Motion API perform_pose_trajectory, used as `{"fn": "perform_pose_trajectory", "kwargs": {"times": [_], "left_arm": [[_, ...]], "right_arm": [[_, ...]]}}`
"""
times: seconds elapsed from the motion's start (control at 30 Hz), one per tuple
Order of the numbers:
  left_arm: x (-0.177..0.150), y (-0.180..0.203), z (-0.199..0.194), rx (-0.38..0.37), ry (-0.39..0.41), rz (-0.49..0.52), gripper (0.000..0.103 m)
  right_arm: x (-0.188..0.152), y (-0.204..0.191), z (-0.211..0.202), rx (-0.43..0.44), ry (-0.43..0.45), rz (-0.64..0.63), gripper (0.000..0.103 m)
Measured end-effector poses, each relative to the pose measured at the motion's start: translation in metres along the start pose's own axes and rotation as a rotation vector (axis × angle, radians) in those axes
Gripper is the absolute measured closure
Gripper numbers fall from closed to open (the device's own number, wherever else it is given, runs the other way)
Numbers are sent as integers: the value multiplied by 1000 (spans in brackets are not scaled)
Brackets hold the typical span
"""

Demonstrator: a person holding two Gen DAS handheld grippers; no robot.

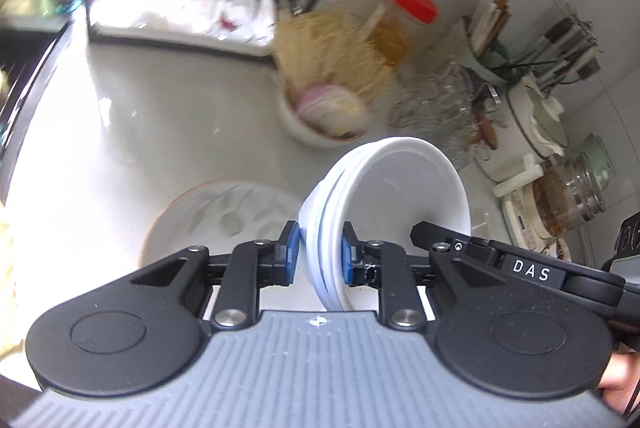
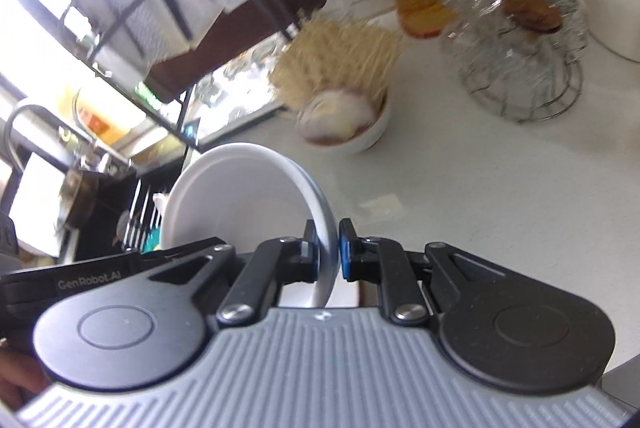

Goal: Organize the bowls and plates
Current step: 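Lift the bowl stack with both tools and carry it over the plate stack, then lower the bowl stack onto the leaf plate and open both tools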

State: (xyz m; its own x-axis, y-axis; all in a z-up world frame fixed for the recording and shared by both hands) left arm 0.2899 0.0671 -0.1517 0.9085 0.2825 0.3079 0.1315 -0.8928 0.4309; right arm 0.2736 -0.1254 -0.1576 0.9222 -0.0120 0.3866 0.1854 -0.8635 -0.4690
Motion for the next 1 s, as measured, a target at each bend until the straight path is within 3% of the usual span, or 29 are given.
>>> {"fn": "perform_pose_trajectory", "kwargs": {"times": [0.23, 0.37, 0.63, 1.0], "left_arm": [[-23, -50, 6, 11, -62, -73, 79], [-31, -62, 14, 27, -88, -54, 79], [-37, -70, 36, 44, -127, -30, 79], [-37, -66, 51, 61, -142, 2, 77]], "right_arm": [[-24, -19, 40, -12, -93, -3, 89], [-31, -26, 55, -38, -121, -11, 89], [-35, -23, 76, -84, -171, -16, 89], [-36, -13, 87, -83, -198, -6, 88]]}}
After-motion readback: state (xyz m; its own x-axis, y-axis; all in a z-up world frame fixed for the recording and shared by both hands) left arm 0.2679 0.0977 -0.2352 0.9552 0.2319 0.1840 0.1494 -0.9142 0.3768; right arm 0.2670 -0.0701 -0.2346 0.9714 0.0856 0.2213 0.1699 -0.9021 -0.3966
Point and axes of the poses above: each gripper's, at about its wrist camera, not at the fingertips, and z roughly the way its jaws point, y to its right, x to its top, the point moved 7 cm from there along z, roughly the way its jaws point, and after that the axes turned 9 degrees about -y, right-handed, at the moved point
